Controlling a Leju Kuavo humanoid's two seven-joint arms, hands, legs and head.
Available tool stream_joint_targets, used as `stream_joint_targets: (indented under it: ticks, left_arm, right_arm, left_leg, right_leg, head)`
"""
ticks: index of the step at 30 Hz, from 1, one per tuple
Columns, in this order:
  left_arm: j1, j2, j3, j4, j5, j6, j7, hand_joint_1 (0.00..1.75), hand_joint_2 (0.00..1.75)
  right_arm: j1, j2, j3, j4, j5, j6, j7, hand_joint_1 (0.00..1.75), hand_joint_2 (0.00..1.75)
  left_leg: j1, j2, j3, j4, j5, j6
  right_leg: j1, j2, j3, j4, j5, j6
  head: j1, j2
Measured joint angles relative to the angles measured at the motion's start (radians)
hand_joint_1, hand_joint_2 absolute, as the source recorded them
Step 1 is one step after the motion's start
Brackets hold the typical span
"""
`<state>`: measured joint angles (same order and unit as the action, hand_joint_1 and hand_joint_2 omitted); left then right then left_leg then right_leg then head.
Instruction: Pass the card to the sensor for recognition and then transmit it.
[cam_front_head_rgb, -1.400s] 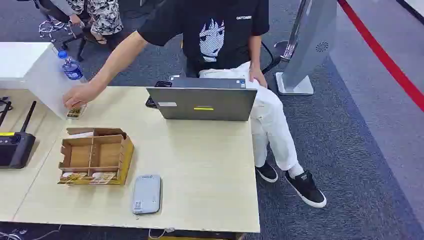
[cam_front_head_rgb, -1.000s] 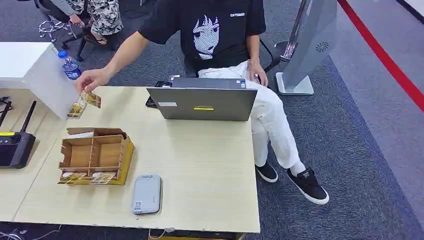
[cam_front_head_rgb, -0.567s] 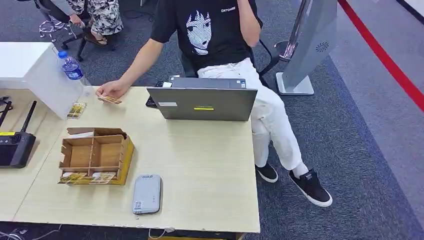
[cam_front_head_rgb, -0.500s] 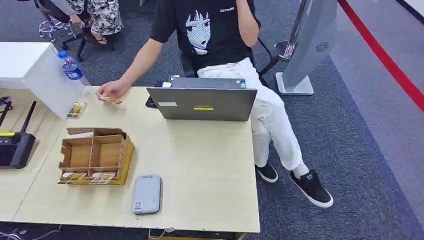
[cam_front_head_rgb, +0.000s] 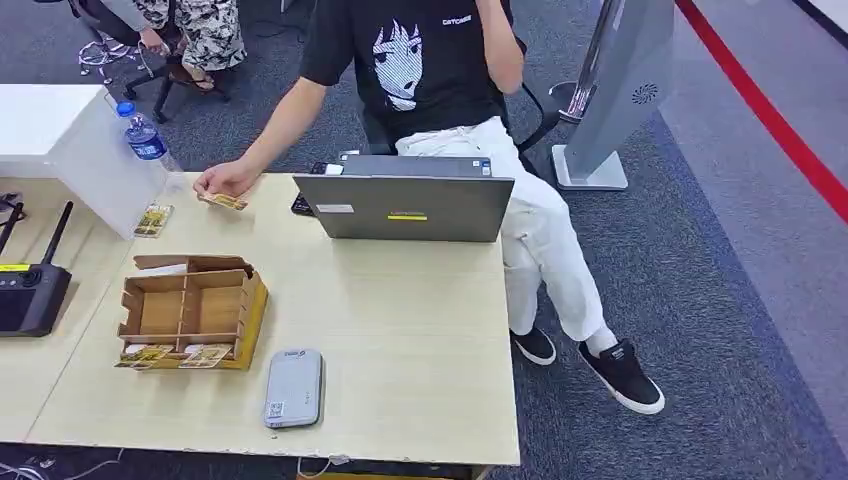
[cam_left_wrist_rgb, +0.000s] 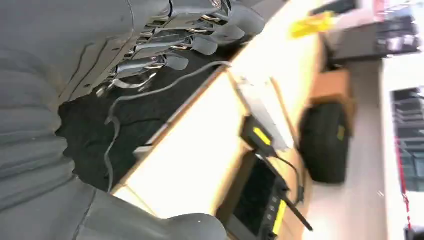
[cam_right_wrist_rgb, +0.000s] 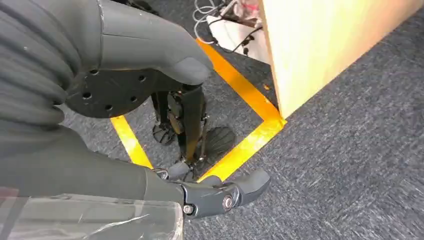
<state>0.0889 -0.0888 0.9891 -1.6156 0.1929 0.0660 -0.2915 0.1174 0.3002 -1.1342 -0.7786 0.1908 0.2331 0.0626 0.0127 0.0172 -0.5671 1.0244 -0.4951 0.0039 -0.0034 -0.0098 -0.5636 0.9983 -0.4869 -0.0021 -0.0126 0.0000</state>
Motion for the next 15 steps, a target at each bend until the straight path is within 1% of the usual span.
stream_joint_targets:
  ticks: [7,15]
  left_arm:
    - [-0.008,0.098,-0.147,-0.036,-0.184,0.069,-0.001,0.00,1.75]
    - [-0.060,0.203,-0.333,-0.047,-0.380,0.123,0.016,0.00,1.75]
  right_arm:
    - [-0.012,0.000,-0.042,0.001,0.042,0.053,-0.006,0.00,1.75]
    - [-0.030,-0.010,-0.080,0.023,0.099,0.096,-0.029,0.00,1.75]
  left_leg:
    - [0.000,0.000,0.000,0.000,0.000,0.000]
    - [0.000,0.001,0.000,0.000,0.000,0.000]
  right_leg:
    - [0.000,0.000,0.000,0.000,0.000,0.000]
    - [0.000,0.001,0.000,0.000,0.000,0.000]
  head:
    - [0.000,0.000]
    - [0.000,0.000]
